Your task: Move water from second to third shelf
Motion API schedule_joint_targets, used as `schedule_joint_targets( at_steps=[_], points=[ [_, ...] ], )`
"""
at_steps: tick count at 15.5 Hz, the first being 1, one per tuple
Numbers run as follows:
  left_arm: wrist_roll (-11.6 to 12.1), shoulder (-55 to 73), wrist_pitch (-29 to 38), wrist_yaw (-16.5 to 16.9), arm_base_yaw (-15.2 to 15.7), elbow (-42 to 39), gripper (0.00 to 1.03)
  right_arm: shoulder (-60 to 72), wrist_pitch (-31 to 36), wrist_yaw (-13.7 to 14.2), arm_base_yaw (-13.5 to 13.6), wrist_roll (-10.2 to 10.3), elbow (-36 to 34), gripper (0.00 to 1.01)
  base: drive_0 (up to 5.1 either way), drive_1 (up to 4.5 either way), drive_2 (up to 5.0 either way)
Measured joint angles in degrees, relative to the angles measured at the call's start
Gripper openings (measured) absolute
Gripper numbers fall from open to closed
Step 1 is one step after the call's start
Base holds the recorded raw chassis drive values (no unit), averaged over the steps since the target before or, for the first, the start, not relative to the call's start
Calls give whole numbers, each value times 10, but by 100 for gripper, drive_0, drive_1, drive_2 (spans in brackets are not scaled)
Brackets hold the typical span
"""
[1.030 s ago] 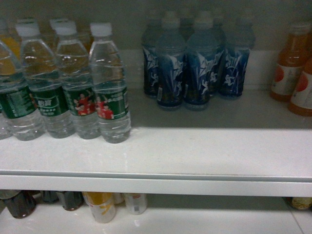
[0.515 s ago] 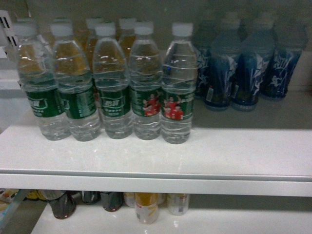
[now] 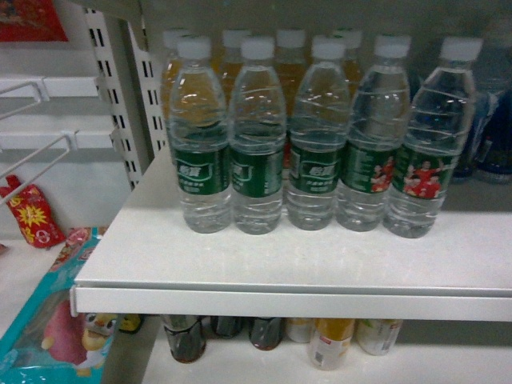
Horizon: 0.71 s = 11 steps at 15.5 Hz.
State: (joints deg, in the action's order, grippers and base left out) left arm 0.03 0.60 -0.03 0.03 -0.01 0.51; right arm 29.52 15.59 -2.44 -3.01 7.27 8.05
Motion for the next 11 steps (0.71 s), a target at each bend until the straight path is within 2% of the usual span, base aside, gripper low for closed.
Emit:
schedule_joint_targets(
  at_steps=[3,5,7,11],
  points=[
    [0,0,-1,-2,0,0,98,0,-2,0,0,0,0,41,-495,251,251],
    [0,0,-1,-2,0,0,98,0,2,-9,3,2,0,41,0,0,0],
    [0,0,-2,-2,0,0,98,0,-1,-1,3,2,0,41,0,0,0],
    [0,0,-2,-1,0,0,98,0,-1,-1,3,2,0,41,0,0,0]
  ],
)
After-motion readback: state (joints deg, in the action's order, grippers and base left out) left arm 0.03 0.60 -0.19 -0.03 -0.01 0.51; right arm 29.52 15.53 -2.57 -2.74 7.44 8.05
